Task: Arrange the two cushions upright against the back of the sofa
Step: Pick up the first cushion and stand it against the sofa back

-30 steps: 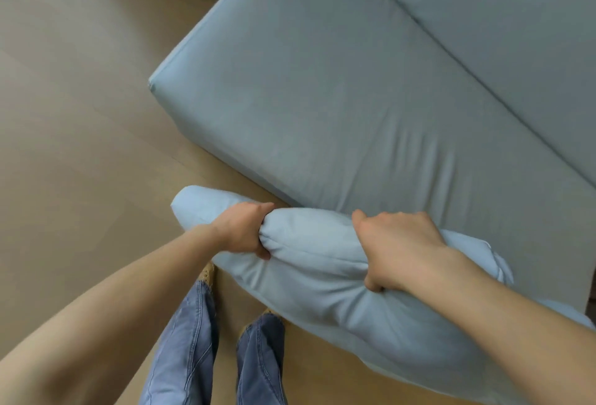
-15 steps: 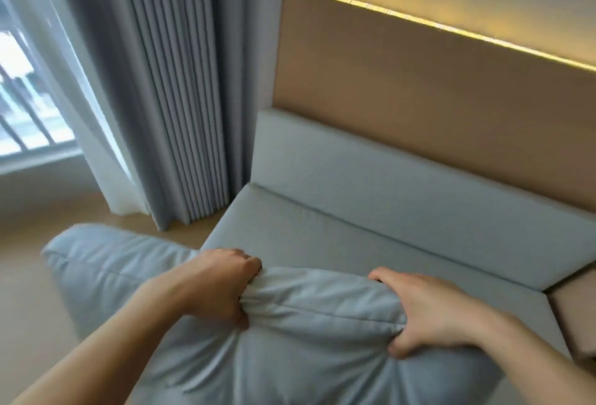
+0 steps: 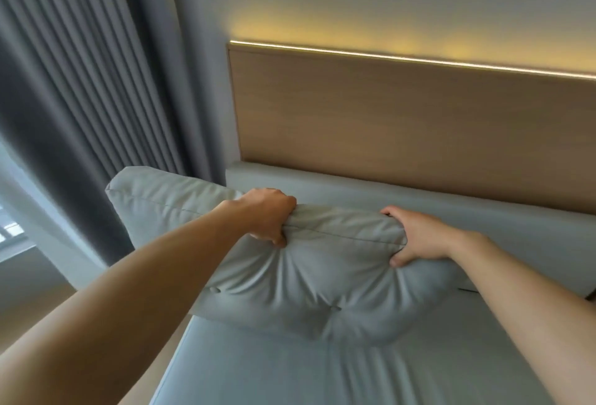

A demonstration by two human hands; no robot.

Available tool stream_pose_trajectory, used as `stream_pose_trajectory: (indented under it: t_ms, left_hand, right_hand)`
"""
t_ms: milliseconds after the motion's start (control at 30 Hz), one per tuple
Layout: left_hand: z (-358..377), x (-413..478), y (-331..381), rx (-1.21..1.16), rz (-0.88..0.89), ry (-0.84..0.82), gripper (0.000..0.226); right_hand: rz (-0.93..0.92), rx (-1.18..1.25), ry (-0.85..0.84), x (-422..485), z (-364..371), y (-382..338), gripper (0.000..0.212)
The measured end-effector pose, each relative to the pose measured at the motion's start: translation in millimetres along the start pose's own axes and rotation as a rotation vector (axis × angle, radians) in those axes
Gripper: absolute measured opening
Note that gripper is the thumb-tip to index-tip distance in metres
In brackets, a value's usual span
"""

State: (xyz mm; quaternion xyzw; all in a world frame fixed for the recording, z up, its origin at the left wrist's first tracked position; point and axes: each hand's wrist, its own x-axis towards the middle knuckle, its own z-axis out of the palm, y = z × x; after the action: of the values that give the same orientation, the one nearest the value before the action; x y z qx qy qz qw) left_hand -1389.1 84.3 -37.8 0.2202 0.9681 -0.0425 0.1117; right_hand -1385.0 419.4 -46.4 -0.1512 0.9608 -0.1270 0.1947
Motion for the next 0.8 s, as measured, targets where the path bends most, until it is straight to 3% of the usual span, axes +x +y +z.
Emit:
stream_pose_trajectory:
  t_ms: [400, 633, 800]
  left_hand:
    - [74, 230, -91, -0.065, 0.079, -0.011, 0.054]
    - [138, 295, -114, -0.118, 0.045, -0.044, 0.066]
    - [157, 312, -127, -0.093, 0.074, 0.002, 0.089]
  right_hand:
    - [0.140, -0.013, -0.055, 220, 1, 91, 0.099]
    - [0.254, -0.203, -0.016, 280, 58, 125, 0.110]
    - [0.293, -0.191, -0.038, 296, 63, 132, 0.114]
